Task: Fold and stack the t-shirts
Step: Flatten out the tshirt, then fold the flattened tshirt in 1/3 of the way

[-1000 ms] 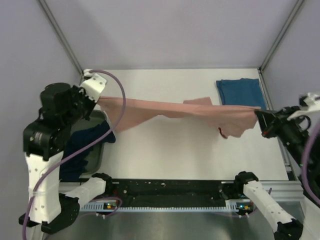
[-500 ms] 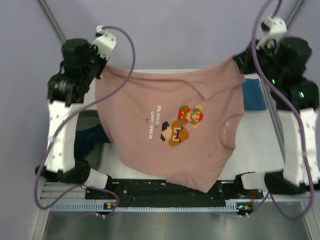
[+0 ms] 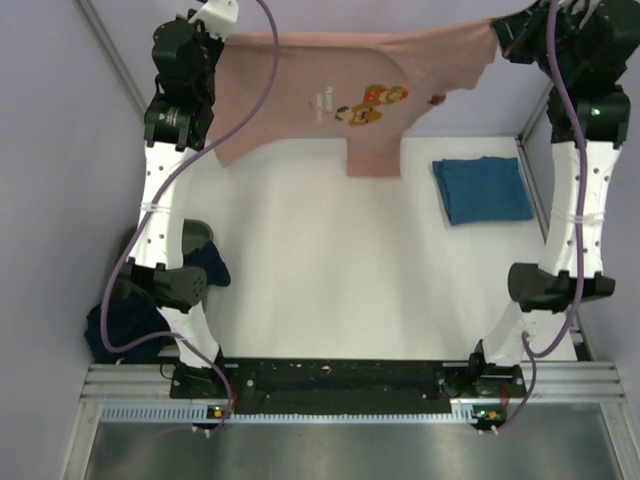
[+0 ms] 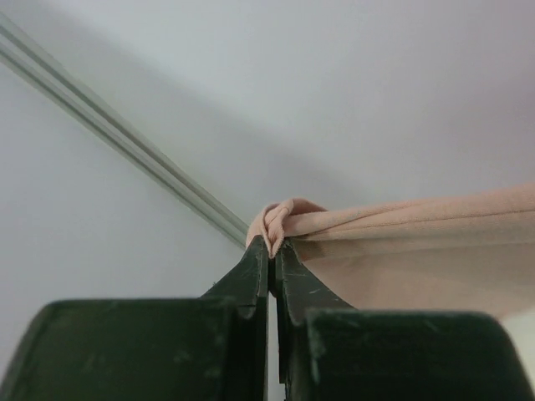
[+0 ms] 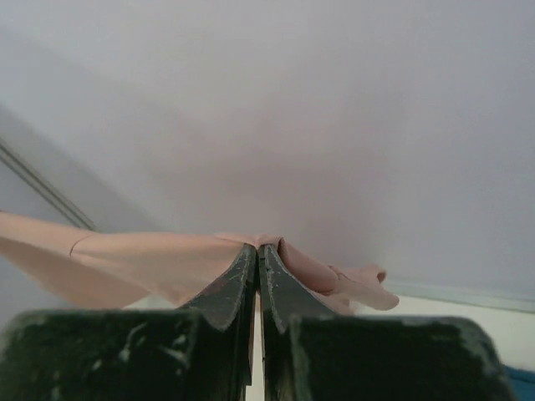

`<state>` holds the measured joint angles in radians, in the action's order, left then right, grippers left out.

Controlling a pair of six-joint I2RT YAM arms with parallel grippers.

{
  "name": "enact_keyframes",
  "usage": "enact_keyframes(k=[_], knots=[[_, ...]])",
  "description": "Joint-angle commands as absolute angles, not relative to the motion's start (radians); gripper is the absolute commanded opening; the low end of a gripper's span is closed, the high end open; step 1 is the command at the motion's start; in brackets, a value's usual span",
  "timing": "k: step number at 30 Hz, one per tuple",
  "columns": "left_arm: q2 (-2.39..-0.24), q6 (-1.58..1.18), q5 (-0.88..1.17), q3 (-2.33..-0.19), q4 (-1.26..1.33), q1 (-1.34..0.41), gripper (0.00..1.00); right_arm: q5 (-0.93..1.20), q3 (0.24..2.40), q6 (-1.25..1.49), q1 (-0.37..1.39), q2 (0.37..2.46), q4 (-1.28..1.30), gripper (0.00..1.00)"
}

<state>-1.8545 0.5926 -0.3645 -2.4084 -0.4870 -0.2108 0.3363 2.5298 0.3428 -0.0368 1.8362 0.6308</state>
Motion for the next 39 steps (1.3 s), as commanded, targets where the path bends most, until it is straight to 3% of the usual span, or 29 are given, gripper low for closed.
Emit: enact_keyframes(k=[1, 4, 14, 22, 29, 34, 39], knots=[[-1.758, 0.650, -0.402, -2.383, -0.321, -0.189, 0.00, 0.351, 2.443, 0.347, -0.081, 1.602, 0.462, 0.00], [-1.692, 0.644, -0.367, -2.248, -0.376, -0.189, 0.00, 0.370, 2.214, 0.284, -0.080, 1.479, 0.494, 0.00], [-1.364, 0.574, -0.164, -1.510, -0.666, -0.187, 0.00, 0.503, 1.187, 0.255, -0.074, 0.941, 0.658, 0.00], [-1.255, 0.497, -0.112, -0.994, -0.680, -0.166, 0.00, 0.497, 0.659, 0.385, 0.035, 0.753, 0.674, 0.00], [-1.347, 0.474, -0.117, -0.948, -0.672, -0.100, 0.00, 0.382, 0.618, 0.440, 0.087, 0.865, 0.500, 0.00], [-1.474, 0.471, -0.121, -1.075, -0.660, -0.084, 0.00, 0.402, 0.702, 0.373, 0.087, 1.079, 0.312, 0.00], [-1.612, 0.469, -0.130, -1.230, -0.683, -0.081, 0.00, 0.384, 0.851, 0.307, 0.069, 1.345, 0.282, 0.00]])
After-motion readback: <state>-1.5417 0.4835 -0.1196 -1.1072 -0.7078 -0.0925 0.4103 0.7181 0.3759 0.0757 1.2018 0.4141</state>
